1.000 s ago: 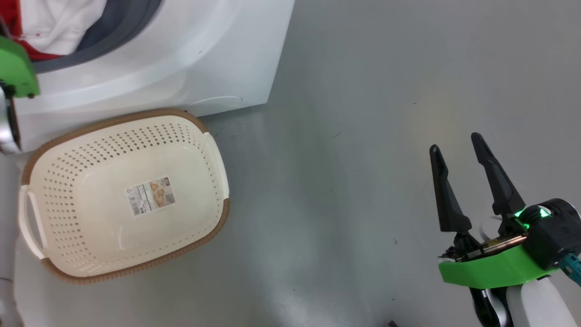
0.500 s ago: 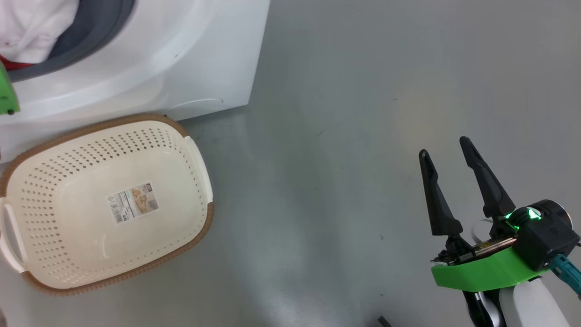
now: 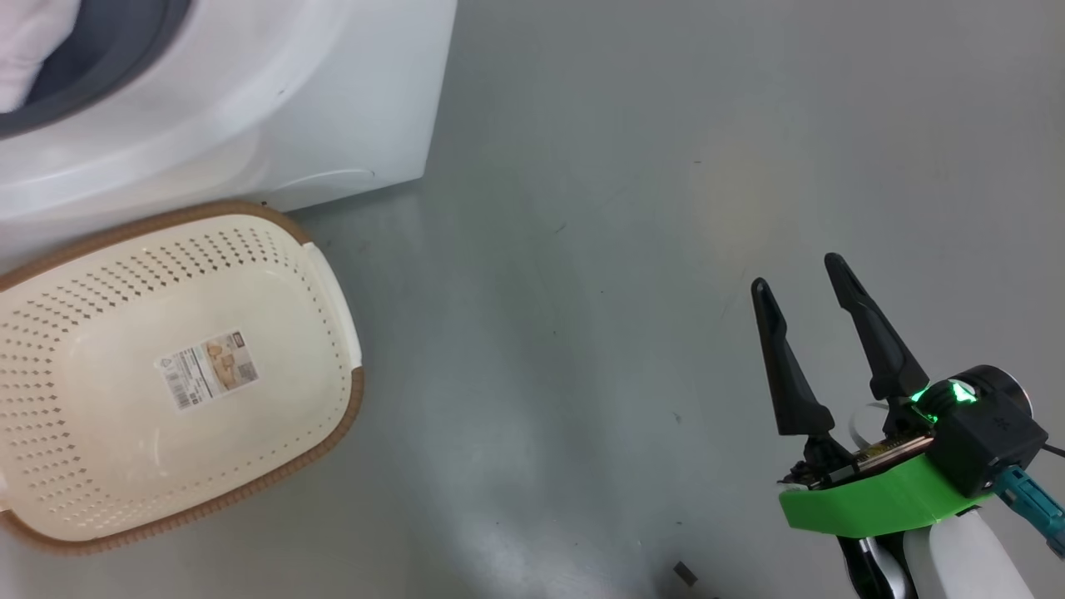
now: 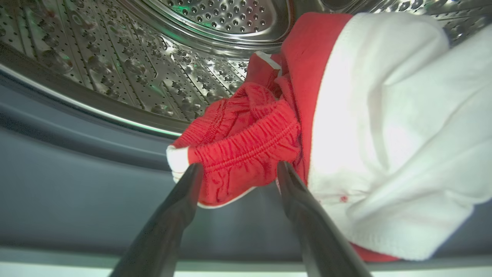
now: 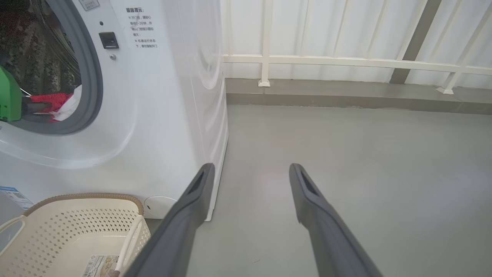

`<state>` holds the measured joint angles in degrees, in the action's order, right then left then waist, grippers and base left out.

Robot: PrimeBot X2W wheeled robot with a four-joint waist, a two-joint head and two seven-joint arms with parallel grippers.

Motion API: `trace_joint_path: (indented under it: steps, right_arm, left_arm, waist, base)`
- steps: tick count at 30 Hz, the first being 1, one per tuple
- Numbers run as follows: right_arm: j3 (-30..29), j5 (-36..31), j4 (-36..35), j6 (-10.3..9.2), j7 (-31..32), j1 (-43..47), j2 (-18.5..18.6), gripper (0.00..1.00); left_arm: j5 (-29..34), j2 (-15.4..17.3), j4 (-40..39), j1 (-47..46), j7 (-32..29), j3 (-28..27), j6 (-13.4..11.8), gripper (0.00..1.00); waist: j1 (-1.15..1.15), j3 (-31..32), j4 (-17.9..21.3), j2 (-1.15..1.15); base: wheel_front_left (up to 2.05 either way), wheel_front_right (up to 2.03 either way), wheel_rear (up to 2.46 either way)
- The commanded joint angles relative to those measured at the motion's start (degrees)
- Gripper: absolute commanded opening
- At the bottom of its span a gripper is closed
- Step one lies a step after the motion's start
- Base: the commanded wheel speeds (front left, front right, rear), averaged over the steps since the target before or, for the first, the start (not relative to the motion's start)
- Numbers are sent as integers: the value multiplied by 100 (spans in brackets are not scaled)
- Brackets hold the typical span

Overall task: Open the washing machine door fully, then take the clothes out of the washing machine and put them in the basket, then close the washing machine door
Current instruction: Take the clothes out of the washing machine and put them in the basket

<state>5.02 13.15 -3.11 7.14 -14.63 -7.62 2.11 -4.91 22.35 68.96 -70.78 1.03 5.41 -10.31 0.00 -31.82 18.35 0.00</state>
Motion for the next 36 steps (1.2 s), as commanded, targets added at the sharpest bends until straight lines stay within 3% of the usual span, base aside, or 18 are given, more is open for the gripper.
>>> trace_joint_path:
  steps: [1,16,17,18,19,20,36]
  right_arm:
    - [163,75,-118,35,-37,-109,76,100]
    - [243,145,-109,35,-37,-146,76,100]
    - [243,148,-105,35,-37,-151,76,100]
    - [244,151,-100,35,-37,-157,76,100]
    - [244,153,-96,35,-37,-165,76,100]
    - [241,153,-91,35,-37,-173,76,100]
    - [229,190,-96,35,-37,-193,76,100]
  left_arm:
    - [32,361,-79,-114,56,-39,-93,100]
    - [130,581,67,-244,247,196,-219,97]
    - [118,579,76,-251,258,201,-214,71]
    - [110,577,87,-255,266,208,-210,34]
    - [83,569,98,-256,272,199,-198,6]
    - [63,558,108,-256,282,197,-192,0]
    - [-408,427,-22,-72,982,4,27,0]
  waist:
    - [0,-37,44,0]
    - [0,-178,124,0]
    - [0,-183,121,0]
    - [0,-185,120,0]
    - [0,-184,117,0]
    - [0,-183,114,0]
    - [0,-179,-39,0]
  base:
    - [0,0,0]
    - [0,0,0]
    - [0,0,0]
    - [0,0,0]
    - [0,0,0]
    - [0,0,0]
    - [0,0,0]
